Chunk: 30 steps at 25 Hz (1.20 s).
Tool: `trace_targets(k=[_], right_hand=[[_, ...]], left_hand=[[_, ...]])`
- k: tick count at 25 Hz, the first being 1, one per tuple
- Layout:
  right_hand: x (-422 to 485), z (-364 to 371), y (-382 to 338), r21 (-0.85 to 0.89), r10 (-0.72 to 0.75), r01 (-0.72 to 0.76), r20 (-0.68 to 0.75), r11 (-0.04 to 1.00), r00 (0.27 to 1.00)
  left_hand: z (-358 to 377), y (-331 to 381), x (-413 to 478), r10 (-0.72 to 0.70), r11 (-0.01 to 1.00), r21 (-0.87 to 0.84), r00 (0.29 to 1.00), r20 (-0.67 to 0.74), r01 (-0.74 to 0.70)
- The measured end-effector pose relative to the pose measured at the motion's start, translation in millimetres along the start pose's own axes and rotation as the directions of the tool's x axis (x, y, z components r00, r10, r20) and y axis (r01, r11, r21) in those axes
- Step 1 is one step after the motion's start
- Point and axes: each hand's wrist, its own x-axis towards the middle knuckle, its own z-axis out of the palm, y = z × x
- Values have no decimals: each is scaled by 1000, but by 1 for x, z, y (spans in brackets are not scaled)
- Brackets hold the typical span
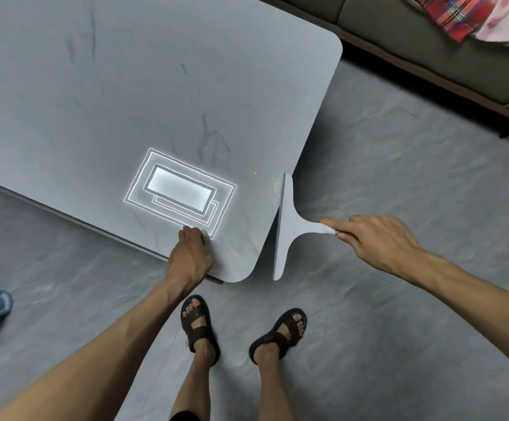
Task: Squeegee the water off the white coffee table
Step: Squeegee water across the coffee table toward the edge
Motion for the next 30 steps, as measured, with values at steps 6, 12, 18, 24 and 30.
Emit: trace_targets(k=[6,12,18,24,30], right_hand=[[25,-1,-55,-33,-301,303,46,952,952],[50,11,-68,-50,-331,336,96,940,939],[30,-2,-4,-43,-178,181,69,982,982],[9,-35,31,-11,30,-31,-62,999,998],[121,-80,11,643,558,-450,42,620,829]], left_hand=[[-10,-9,-5,-194,976,-120,977,-88,183],[-8,-1,-4,-111,988,-119,991,-70,102],[-3,25,0,14,998,-57,998,-64,-17],[-7,42,30,137,982,147,985,-102,-121],[-4,45,48,50,957,286,998,24,-55]])
